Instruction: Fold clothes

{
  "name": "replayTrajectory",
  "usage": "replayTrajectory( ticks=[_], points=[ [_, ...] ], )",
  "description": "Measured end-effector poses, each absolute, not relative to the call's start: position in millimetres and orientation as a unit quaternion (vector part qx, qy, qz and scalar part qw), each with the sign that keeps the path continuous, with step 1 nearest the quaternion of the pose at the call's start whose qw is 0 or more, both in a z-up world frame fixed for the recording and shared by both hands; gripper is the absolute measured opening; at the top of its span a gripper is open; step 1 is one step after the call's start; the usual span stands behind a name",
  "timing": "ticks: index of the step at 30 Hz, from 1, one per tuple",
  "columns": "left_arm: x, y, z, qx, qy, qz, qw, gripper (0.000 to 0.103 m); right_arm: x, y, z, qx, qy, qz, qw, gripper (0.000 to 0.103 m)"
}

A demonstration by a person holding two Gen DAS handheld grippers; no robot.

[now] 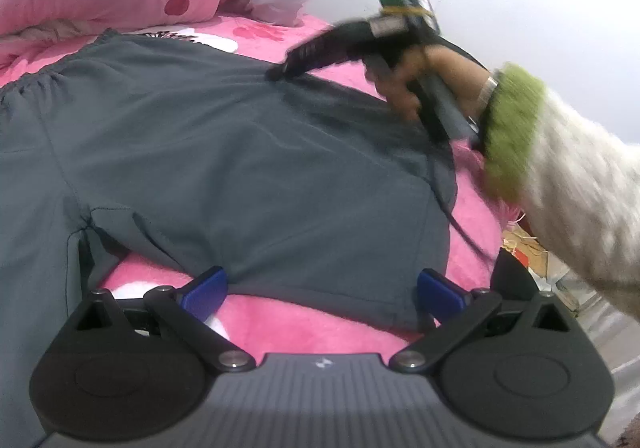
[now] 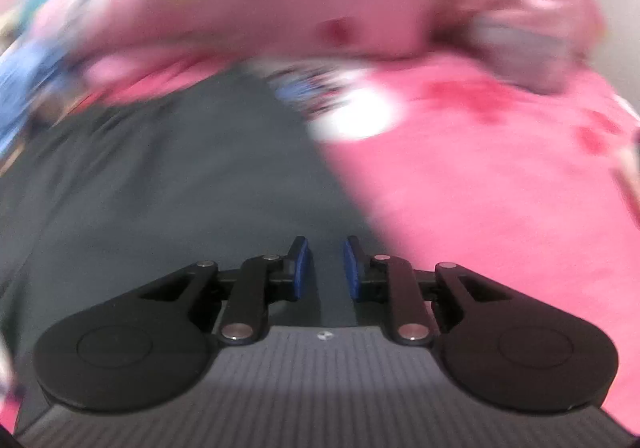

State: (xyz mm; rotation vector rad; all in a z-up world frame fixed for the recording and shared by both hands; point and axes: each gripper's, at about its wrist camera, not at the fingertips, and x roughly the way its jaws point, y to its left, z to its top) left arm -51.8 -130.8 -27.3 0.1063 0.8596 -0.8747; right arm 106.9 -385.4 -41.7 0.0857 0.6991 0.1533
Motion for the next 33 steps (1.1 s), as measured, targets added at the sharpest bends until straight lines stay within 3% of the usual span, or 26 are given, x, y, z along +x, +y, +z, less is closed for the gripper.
replayTrajectory(
  ticks=[3,9,13,16,19,23,27,33],
  points=[
    [-51,-129,-27,0.049,0.402,-0.415,0.815,0.101,119,-415,-33,0.084,0.34,0.039,0.936,0.021],
    [-48,-122,-28,0.022,0.403,-0.422,0.812,0.101,126,-377,-36,0.097,0.364,0.198,0.905,0.027],
    [-46,-121,-27,0.01,0.41,-0.42,0.81,0.101,162,-396,-51,0.113,0.37,0.098,0.917,0.02],
    [-48,-119,-22,0.008,0.409,-0.411,0.815,0.101,159,-422,-31,0.148,0.364,-0.032,0.919,0.026],
    [-55,-113,-15,0.003,0.402,-0.395,0.826,0.101,123,-426,-7,0.151,0.352,-0.034,0.923,0.029],
    [-75,-92,4,-0.015,0.375,-0.376,0.847,0.101,36,-410,28,0.125,0.317,0.002,0.94,0.05],
    [-101,-62,18,-0.03,0.362,-0.346,0.865,0.101,-36,-381,50,0.096,0.289,0.044,0.951,0.054],
    [-133,-18,23,-0.051,0.377,-0.254,0.889,0.101,-103,-325,45,0.142,0.286,0.118,0.94,0.058]
  ],
)
